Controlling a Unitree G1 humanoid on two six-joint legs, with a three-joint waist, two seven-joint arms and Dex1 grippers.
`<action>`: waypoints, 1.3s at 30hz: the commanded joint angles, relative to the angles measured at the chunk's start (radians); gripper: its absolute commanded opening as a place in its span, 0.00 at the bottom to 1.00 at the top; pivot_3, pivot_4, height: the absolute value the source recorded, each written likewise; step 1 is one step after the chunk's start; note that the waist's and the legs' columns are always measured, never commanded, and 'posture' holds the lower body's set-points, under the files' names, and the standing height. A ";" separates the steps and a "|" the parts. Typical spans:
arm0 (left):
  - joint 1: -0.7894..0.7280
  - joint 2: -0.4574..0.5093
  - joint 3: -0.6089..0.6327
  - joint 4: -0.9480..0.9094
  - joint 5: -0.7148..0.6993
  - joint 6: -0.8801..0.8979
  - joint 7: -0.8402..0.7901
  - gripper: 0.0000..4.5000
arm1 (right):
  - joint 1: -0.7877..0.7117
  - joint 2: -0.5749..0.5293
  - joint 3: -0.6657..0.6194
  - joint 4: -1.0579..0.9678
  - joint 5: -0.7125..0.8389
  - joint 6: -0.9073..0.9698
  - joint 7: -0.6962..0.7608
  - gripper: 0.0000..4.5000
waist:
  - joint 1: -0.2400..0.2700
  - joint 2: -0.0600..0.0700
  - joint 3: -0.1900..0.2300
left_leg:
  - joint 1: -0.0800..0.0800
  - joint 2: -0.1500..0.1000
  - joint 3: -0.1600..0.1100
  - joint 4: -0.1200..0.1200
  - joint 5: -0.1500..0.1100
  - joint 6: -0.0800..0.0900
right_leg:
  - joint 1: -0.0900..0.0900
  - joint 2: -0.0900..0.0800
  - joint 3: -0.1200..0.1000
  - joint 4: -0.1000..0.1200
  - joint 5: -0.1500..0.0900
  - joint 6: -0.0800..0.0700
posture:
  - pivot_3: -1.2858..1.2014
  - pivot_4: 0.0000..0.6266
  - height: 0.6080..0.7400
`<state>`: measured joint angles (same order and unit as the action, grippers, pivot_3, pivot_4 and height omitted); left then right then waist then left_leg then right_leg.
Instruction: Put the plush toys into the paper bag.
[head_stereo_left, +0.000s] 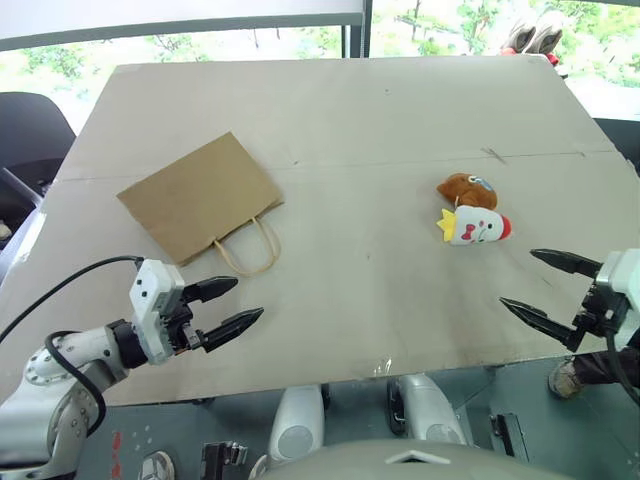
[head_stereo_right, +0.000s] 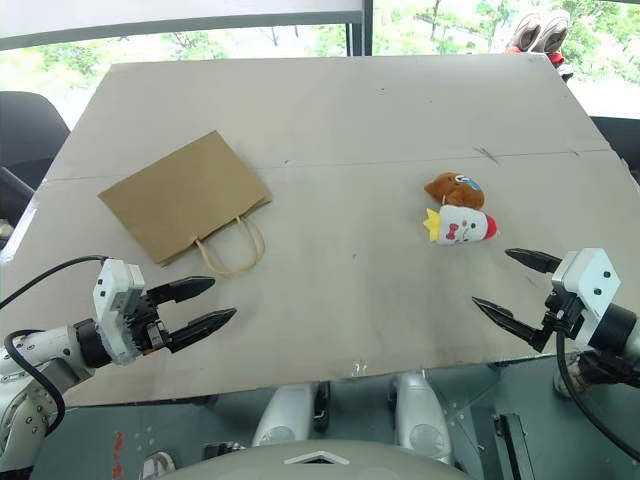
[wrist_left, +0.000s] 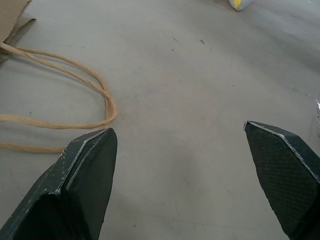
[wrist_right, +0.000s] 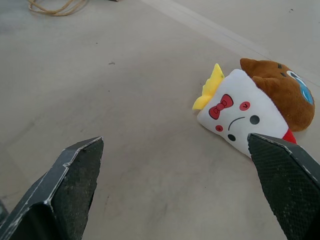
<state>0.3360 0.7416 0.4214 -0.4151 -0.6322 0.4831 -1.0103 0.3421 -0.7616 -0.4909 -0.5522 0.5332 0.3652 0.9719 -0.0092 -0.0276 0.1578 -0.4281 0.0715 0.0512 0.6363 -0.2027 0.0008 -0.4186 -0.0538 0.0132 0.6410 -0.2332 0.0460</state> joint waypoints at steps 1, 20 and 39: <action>-0.034 0.000 0.000 -0.002 0.017 -0.058 -0.001 0.98 | -0.015 0.013 -0.010 -0.033 0.013 -0.031 -0.018 1.00 | 0.001 0.000 0.000 | 0.000 0.000 0.000 0.000 0.000 0.000 | 0.000 0.000 0.000 0.000 0.000 0.000 | 0.52 0.24 1.00; -0.407 0.103 -0.205 0.650 0.482 -0.903 -0.141 0.98 | 0.011 0.122 0.239 -0.226 -0.010 -0.040 -0.165 1.00 | 0.024 0.000 -0.001 | -0.001 0.002 0.002 0.000 0.000 0.000 | -0.001 0.000 -0.004 0.000 0.002 -0.003 | 0.52 0.24 1.00; -0.498 0.076 -0.259 0.551 0.123 -0.433 -0.294 0.01 | -0.027 0.131 0.328 -0.267 -0.068 -0.030 -0.286 1.00 | 0.023 0.000 -0.001 | -0.002 0.003 0.000 0.002 0.003 0.004 | 0.001 0.004 -0.005 0.002 0.001 0.000 | 0.52 0.24 1.00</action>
<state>-0.1705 0.8004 0.1429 0.1894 -0.4759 0.0089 -1.2930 0.3232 -0.6325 -0.1642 -0.7957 0.4699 0.3473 0.6911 0.0134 -0.0280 0.1568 -0.4296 0.0745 0.0515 0.6383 -0.1999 0.0052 -0.4177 -0.0499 0.0078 0.6431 -0.2327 0.0458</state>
